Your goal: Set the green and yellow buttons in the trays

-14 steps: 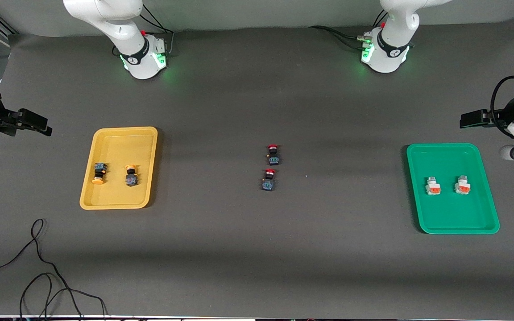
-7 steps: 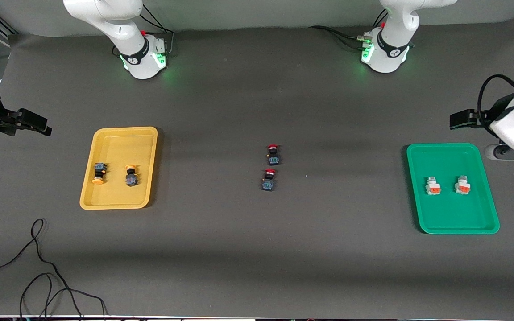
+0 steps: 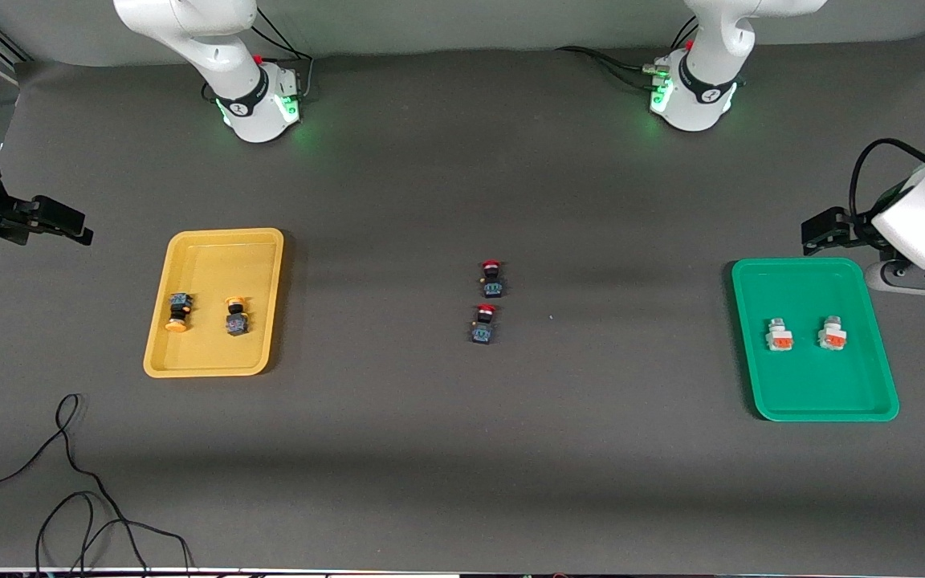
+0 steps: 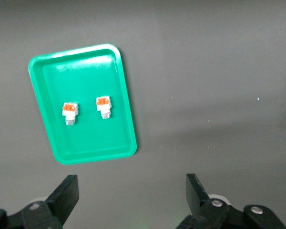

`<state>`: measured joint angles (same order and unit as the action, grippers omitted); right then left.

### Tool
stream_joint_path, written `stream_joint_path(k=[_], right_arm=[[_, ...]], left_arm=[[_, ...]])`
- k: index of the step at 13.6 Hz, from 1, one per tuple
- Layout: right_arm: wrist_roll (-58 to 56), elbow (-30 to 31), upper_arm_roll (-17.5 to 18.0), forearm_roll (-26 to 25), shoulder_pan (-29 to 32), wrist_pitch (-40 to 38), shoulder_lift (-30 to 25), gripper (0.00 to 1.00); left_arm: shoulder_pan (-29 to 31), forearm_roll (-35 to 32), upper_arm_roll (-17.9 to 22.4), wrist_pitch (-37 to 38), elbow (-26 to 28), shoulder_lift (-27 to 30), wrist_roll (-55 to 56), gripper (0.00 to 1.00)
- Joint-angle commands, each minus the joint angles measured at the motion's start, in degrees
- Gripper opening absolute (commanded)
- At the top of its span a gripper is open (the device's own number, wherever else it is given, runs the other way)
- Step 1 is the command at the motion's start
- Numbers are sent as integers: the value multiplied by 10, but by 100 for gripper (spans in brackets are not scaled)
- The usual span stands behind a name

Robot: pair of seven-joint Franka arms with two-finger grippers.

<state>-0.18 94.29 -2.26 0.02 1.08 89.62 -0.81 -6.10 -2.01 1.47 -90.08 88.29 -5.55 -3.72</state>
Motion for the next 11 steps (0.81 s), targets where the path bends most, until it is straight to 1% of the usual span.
stream_joint_path(k=[1, 4, 11], right_arm=[[11, -13, 6, -11, 5, -12, 4, 100], [11, -15, 6, -11, 5, -12, 5, 100], [10, -16, 6, -11, 5, -12, 5, 100]], left_arm=[[-3, 9, 1, -42, 60, 40, -11, 100], [-3, 10, 2, -33, 48, 23, -10, 100], [-3, 10, 2, -18, 49, 24, -8, 100]])
